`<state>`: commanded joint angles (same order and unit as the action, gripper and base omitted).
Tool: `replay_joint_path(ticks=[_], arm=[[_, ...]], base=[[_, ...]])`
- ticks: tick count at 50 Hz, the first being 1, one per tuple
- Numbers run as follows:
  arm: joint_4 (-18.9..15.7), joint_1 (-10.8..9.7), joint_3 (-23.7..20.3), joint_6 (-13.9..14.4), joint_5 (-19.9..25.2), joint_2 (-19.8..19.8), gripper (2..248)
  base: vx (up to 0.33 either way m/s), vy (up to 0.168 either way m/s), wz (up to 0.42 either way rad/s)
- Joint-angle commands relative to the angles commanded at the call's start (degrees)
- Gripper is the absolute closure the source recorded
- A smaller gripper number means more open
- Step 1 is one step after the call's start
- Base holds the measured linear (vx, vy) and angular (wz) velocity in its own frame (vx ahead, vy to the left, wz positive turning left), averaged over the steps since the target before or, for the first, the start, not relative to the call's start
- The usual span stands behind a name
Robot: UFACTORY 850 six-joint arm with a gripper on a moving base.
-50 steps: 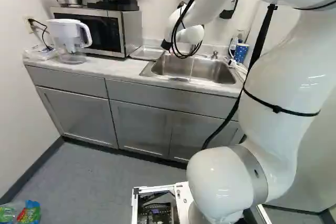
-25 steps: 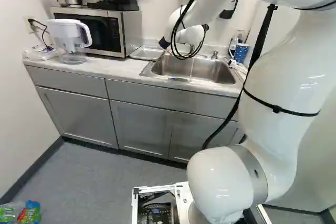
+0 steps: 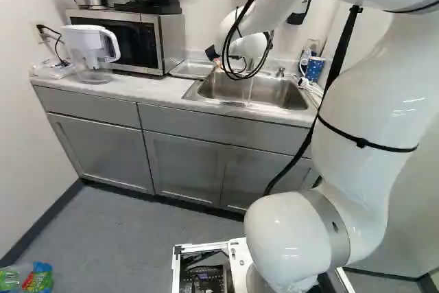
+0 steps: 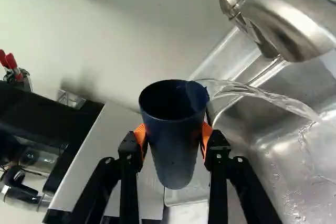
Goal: Rinse the cup and place it in the tray
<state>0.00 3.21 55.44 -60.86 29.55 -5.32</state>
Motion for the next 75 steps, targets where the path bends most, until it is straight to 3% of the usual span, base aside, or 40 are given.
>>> replay_joint_path(ticks=[75], arm=[[0.0,0.0,0.0,-45.2,0.0,0.0,129]], base=[[0.0,0.0,0.0]])
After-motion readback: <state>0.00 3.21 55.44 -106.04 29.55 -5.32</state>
